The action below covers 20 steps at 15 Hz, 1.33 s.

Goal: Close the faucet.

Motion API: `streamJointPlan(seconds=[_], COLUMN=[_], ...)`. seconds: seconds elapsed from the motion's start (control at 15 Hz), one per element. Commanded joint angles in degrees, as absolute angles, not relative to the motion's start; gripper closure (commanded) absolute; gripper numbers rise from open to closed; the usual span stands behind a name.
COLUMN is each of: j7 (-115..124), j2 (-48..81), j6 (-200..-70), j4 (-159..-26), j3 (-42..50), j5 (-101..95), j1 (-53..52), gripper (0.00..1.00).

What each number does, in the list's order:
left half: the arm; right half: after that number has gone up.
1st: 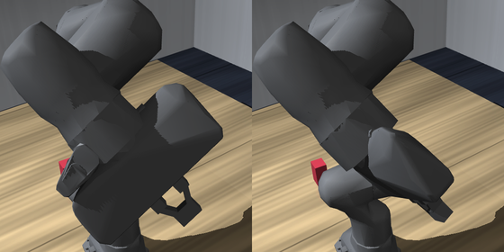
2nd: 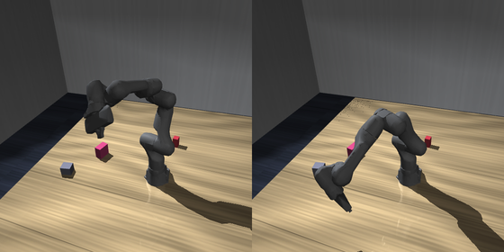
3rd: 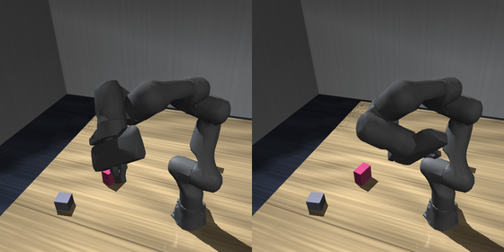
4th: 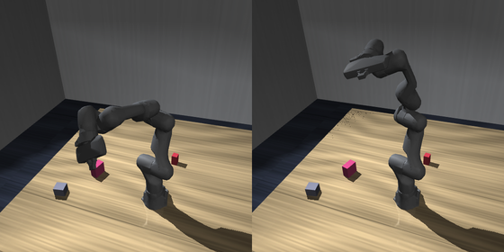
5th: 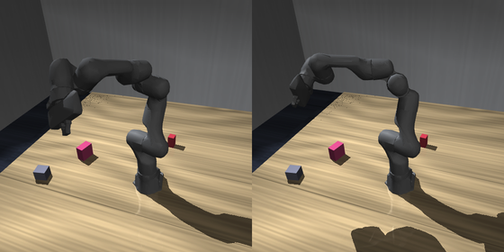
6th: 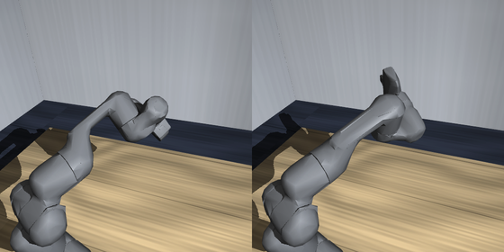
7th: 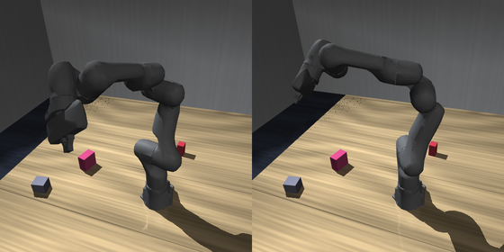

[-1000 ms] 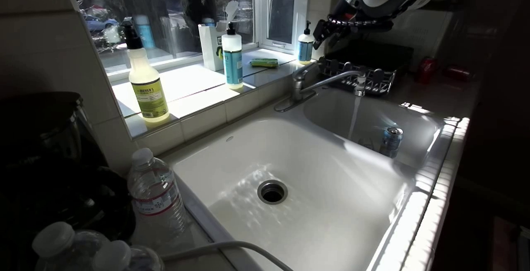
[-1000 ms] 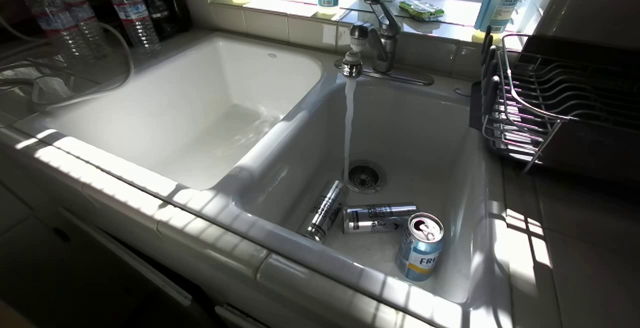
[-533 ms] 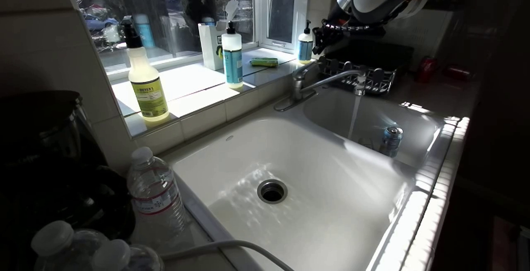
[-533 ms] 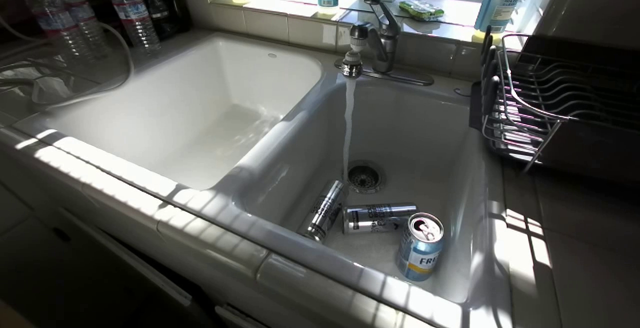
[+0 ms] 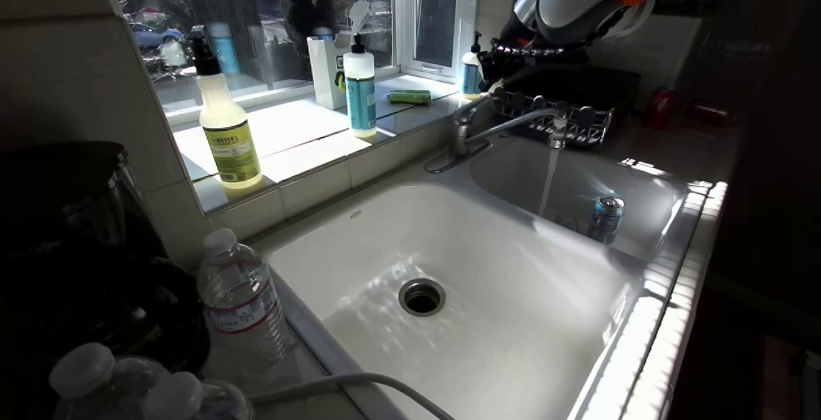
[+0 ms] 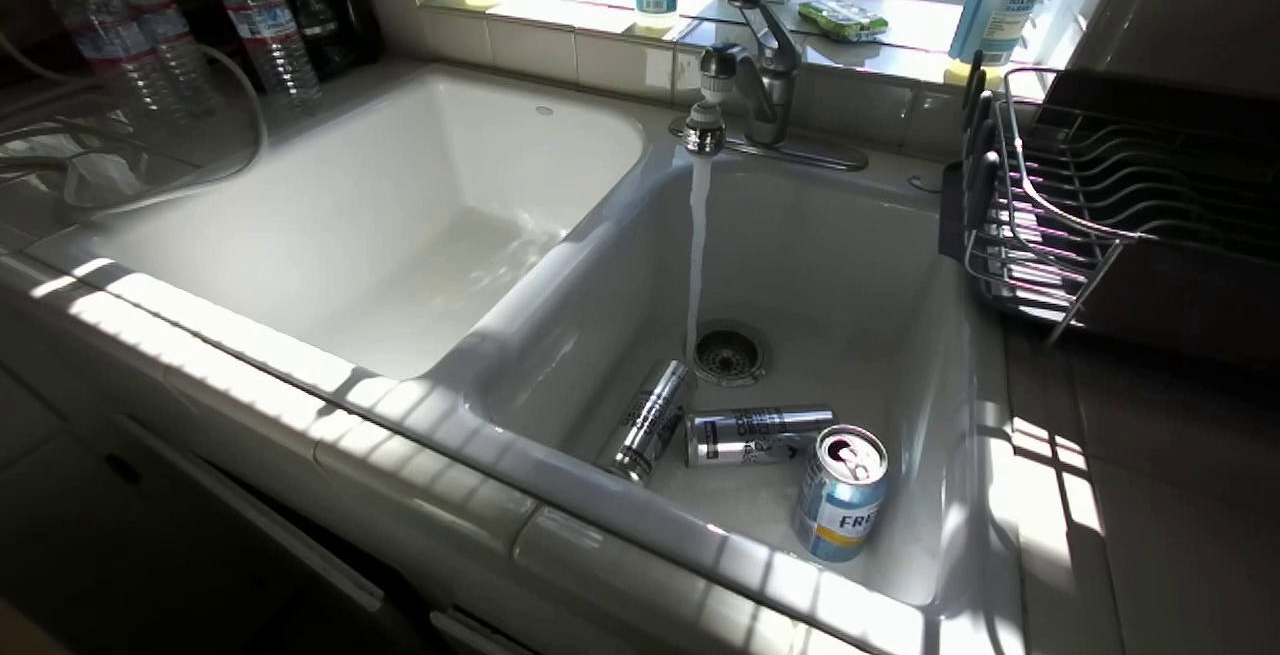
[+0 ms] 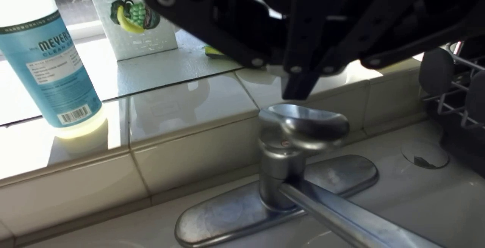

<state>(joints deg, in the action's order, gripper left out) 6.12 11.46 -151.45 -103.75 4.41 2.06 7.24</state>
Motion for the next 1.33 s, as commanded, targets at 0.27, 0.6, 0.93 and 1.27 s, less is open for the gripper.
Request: streamJointPlan(seconds=[0.27, 0.6, 0.93, 1.27], j7=[7.07, 7.48, 8.38, 6.19], j2=[9.59, 8.12, 7.23, 7.27], j6=[-152.36, -152.18, -153.68, -158.70], j4=[-108.04, -112.33, -116.26, -120.19], j3=[5.50, 5.45, 6.21, 5.60], j5=[0.79, 0.97, 0.10, 2.69], j1=[6.18, 5.82, 5.95, 6.61], gripper=[1.00, 1.00, 1.00, 1.00])
